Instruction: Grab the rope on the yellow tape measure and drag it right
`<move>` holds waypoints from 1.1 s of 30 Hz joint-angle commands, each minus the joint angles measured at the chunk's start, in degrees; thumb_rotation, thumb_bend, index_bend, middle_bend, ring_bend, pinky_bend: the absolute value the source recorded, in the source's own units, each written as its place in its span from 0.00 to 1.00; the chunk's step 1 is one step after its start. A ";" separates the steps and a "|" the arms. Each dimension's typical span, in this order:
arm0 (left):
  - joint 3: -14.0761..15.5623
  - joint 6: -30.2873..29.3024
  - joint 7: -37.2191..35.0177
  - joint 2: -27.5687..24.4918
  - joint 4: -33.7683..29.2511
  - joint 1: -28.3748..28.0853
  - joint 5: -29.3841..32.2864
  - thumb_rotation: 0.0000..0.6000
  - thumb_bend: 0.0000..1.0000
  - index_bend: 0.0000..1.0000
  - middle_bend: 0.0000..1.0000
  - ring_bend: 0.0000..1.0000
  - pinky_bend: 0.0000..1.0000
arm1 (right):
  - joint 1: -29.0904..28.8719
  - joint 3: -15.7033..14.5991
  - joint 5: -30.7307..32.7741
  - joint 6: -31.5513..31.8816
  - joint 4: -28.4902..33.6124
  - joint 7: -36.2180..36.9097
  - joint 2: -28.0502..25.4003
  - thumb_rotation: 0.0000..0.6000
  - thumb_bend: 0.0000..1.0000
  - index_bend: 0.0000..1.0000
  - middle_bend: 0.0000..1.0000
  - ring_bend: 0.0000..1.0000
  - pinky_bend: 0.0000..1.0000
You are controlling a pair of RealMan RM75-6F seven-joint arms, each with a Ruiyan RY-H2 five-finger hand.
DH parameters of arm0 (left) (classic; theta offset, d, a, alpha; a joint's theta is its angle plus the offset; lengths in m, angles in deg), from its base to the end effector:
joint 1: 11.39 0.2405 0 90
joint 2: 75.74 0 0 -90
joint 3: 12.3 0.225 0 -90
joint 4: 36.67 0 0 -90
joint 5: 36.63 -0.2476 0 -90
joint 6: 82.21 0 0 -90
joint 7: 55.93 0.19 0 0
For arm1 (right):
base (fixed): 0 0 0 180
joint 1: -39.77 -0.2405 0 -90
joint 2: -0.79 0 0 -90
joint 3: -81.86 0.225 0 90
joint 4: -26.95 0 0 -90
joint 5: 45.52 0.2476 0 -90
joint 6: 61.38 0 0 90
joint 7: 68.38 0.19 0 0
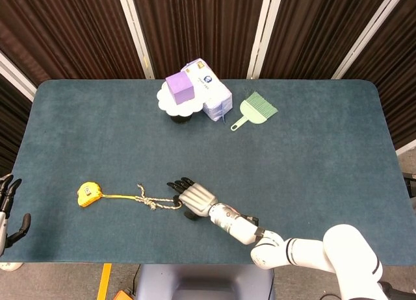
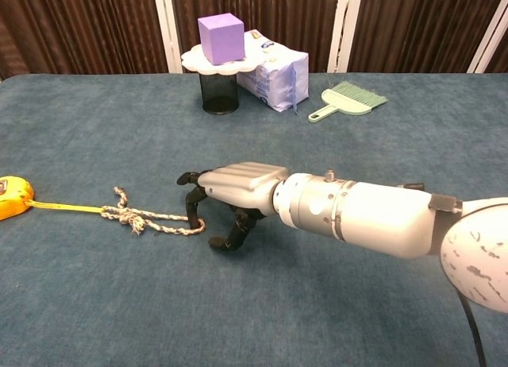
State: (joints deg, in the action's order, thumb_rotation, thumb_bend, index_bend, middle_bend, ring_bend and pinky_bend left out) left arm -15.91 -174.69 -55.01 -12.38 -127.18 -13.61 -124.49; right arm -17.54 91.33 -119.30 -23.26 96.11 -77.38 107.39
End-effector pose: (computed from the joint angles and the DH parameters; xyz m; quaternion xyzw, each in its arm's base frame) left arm -0.2992 0.2161 0.1407 -0.5775 -0.3329 -0.4057 0.6254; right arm -0.0103 -0.3312 -0.1949 0.8516 -0.3311 0.3448 0.2153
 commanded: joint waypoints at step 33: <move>-0.23 -0.91 0.05 -0.17 -0.19 0.71 -0.16 1.00 0.47 0.03 0.00 0.00 0.07 | 3.20 -3.09 1.51 3.32 4.92 -5.56 -7.37 1.00 0.51 0.69 0.08 0.07 0.00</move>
State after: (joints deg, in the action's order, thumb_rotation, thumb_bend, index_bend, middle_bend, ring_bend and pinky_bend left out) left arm -16.15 -175.62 -54.97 -12.57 -127.40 -12.89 -124.65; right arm -14.80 88.56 -117.88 -20.32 100.55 -82.73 100.68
